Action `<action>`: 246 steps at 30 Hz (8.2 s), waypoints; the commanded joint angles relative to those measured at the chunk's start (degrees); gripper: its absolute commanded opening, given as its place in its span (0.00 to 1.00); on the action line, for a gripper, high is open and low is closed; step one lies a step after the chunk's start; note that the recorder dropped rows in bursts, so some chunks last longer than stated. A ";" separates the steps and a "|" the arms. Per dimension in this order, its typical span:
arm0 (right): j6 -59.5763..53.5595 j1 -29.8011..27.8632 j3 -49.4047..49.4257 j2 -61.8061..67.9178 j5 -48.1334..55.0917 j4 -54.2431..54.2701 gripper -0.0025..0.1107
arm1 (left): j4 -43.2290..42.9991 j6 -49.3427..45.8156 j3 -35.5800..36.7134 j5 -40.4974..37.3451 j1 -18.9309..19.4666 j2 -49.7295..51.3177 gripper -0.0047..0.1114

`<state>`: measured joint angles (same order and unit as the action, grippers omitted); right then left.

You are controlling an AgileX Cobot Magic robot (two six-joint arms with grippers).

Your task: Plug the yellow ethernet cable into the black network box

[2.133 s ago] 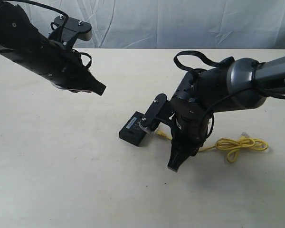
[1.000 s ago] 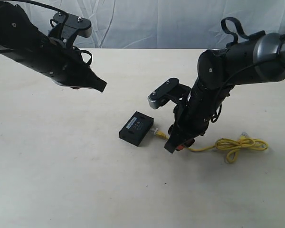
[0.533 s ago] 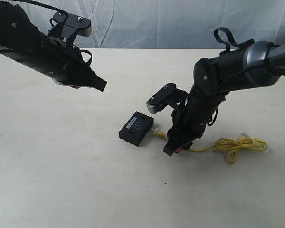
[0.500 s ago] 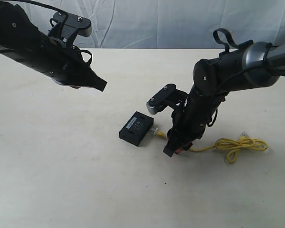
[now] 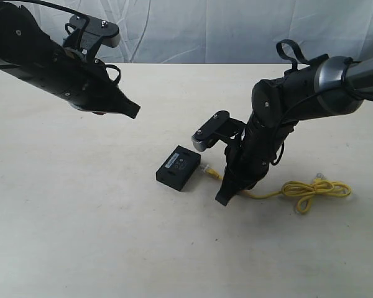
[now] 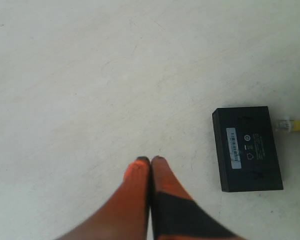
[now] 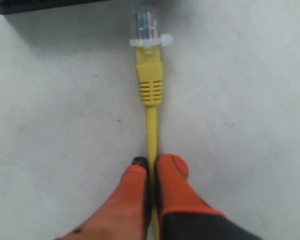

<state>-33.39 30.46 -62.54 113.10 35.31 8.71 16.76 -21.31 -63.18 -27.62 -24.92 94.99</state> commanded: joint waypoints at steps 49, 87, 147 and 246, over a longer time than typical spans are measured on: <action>12.43 6.85 1.19 -3.96 4.46 -15.78 0.01 | 23.68 -22.15 -8.90 -6.45 -0.30 24.55 0.04; 9.74 8.97 1.19 -3.61 3.42 -14.19 0.01 | 31.72 -41.72 -8.90 -11.31 -0.30 24.68 0.04; 15.43 8.97 1.09 -3.50 0.32 -20.95 0.01 | 30.98 -45.79 -8.90 -12.82 -0.30 24.68 0.04; 13.66 9.56 1.21 -2.52 3.37 -18.49 0.01 | 31.11 -45.79 -8.90 -13.32 -0.30 24.68 0.04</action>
<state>-17.94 39.54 -61.43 110.45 38.29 -10.87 47.62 -67.02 -71.81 -40.26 -24.92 119.67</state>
